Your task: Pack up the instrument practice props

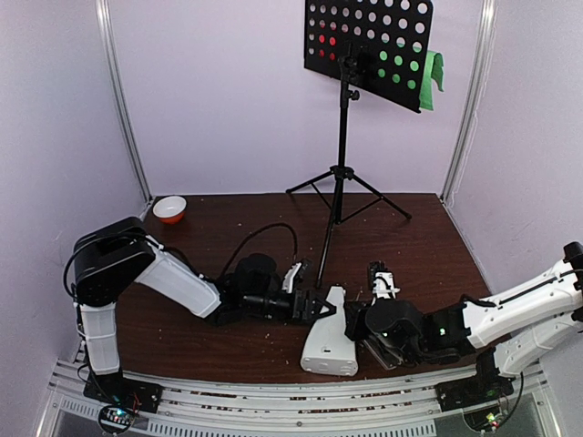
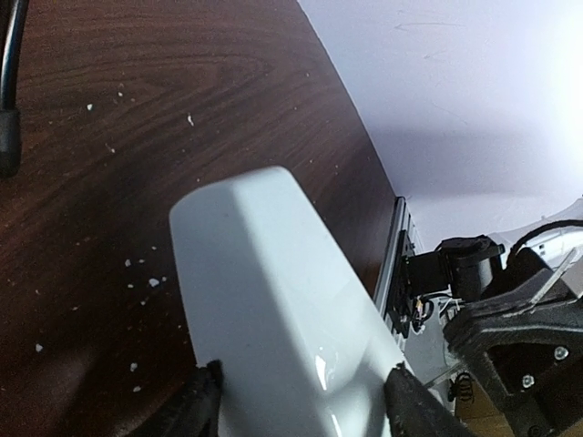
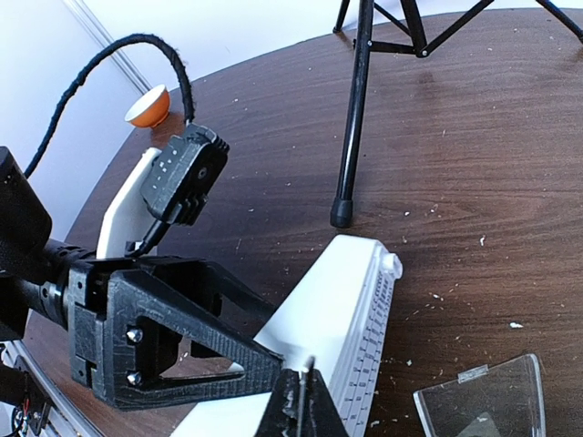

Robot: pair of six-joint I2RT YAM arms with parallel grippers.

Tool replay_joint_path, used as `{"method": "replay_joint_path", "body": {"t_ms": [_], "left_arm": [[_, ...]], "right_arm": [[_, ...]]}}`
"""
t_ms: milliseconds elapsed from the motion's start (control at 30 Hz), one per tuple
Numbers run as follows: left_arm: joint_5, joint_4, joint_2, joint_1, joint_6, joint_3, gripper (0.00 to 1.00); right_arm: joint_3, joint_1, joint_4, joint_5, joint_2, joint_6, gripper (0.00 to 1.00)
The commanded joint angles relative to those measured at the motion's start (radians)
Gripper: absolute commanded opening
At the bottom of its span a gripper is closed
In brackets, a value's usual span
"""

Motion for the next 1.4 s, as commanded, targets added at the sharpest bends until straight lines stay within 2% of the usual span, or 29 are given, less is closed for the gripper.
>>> {"method": "replay_joint_path", "body": {"t_ms": [0, 100, 167, 300, 500, 1000, 1367], "left_arm": [[0.067, 0.133, 0.002, -0.020, 0.000, 0.014, 0.58], [0.075, 0.179, 0.001, -0.020, -0.018, 0.002, 0.54], [0.077, 0.198, 0.001, -0.020, -0.026, -0.008, 0.55], [0.080, 0.175, 0.018, -0.020, -0.031, -0.010, 0.76], [0.116, 0.276, 0.038, -0.020, -0.105, -0.021, 0.87], [0.086, 0.213, 0.065, -0.016, -0.118, -0.017, 0.89], [0.102, 0.368, 0.090, 0.003, -0.183, -0.032, 0.89]], "right_arm": [[-0.005, 0.007, 0.089, 0.040, -0.019, 0.010, 0.00], [-0.013, 0.007, 0.099, 0.046, -0.023, 0.011, 0.00], [-0.015, 0.006, 0.100, 0.050, -0.026, 0.016, 0.00], [-0.040, 0.009, 0.130, 0.053, -0.048, 0.013, 0.00], [-0.104, 0.011, 0.248, 0.039, -0.092, -0.028, 0.00], [-0.168, 0.013, 0.348, 0.040, -0.163, -0.078, 0.00], [-0.221, 0.014, 0.444, 0.015, -0.210, -0.110, 0.00]]}}
